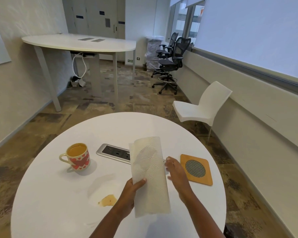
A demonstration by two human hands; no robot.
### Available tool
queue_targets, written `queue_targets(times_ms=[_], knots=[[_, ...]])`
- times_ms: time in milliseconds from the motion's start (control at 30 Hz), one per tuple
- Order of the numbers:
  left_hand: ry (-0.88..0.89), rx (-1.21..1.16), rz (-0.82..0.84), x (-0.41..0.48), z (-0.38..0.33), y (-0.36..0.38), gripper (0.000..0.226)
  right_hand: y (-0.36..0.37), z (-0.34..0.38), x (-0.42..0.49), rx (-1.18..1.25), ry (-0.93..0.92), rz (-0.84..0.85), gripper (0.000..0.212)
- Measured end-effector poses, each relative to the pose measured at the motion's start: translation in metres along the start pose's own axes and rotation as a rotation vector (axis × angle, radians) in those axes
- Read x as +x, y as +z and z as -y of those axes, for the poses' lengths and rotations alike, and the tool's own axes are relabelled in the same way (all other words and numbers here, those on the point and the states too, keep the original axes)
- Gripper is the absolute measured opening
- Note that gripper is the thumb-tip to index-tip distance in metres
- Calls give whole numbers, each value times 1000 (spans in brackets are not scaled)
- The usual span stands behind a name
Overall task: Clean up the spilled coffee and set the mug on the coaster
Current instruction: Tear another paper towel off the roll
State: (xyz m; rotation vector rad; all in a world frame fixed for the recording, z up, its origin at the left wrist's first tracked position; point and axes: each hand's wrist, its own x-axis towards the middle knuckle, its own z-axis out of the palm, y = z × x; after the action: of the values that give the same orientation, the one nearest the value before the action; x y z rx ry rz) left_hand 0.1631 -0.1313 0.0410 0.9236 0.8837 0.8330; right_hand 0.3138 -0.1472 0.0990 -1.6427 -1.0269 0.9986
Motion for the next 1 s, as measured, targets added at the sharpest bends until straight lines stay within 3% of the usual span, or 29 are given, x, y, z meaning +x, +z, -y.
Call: queue_targets(times_ms=[67,133,267,400,567,700,833,1000], knots=[[-5,-12,38,2,-5,-7,16,6,0,-1,165,124,174,33],[-20,2,68,5,-11,-14,28,13,-2,-1,147,101,215,31],[-31,8,98,12,-19,-31,30,29,1,4,163,58,207,23],[-16,-5,95,17,-27,-47,38,43,6,9,147,55,175,30],[37,-51,116,25,-38,-58,25,53,6,13,183,54,111,33],[166,-30,-54,33,-51,-61,20,56,6,16,209,51,94,36],[358,60,-165,35,-63,-58,46,59,7,18,186,44,60,42],[326,34,-199,40,-67,-53,21,62,8,20,180,26,25,36]])
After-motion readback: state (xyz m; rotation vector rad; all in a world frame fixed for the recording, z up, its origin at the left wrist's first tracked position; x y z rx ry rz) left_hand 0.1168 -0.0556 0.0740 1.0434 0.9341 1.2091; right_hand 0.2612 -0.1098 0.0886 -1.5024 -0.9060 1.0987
